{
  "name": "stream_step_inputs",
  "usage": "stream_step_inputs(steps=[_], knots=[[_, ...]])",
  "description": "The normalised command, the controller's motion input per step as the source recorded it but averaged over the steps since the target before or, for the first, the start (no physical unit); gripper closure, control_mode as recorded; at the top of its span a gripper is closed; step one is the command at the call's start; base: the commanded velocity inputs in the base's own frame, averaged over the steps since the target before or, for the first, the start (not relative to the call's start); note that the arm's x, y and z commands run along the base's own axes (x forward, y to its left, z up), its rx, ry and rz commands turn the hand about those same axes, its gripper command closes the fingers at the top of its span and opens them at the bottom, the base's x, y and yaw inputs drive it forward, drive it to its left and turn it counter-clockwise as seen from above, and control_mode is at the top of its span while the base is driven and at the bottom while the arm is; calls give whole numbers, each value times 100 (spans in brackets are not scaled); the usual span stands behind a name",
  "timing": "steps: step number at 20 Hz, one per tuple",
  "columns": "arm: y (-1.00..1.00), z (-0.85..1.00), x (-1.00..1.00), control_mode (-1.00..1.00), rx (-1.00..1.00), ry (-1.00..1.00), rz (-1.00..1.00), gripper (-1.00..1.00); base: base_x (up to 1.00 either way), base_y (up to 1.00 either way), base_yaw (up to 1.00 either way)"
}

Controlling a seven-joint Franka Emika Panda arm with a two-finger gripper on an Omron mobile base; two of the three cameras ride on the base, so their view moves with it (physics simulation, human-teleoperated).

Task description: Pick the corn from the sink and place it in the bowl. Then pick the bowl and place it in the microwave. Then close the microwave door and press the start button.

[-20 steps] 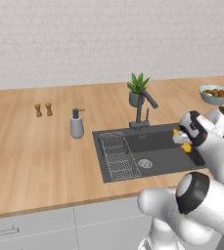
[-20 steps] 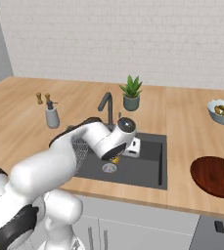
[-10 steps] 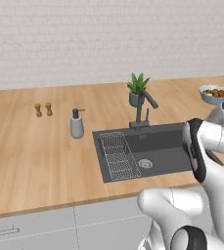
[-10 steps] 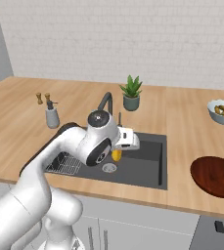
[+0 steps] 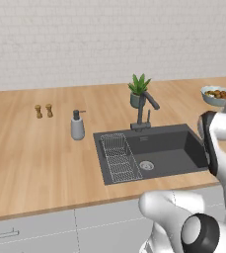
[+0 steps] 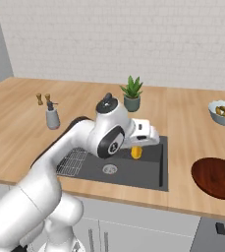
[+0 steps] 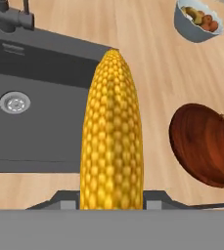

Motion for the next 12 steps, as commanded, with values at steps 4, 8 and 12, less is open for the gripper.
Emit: stream_step_inputs(steps=[4,8,12], knots=[[-99,23,-2,-100,3,21,-13,100,0,0,0],[-87,-6,1,-100,1,8,-9,100,0,0,0],[-82,-23,2,-100,2,0,-7,100,0,0,0]])
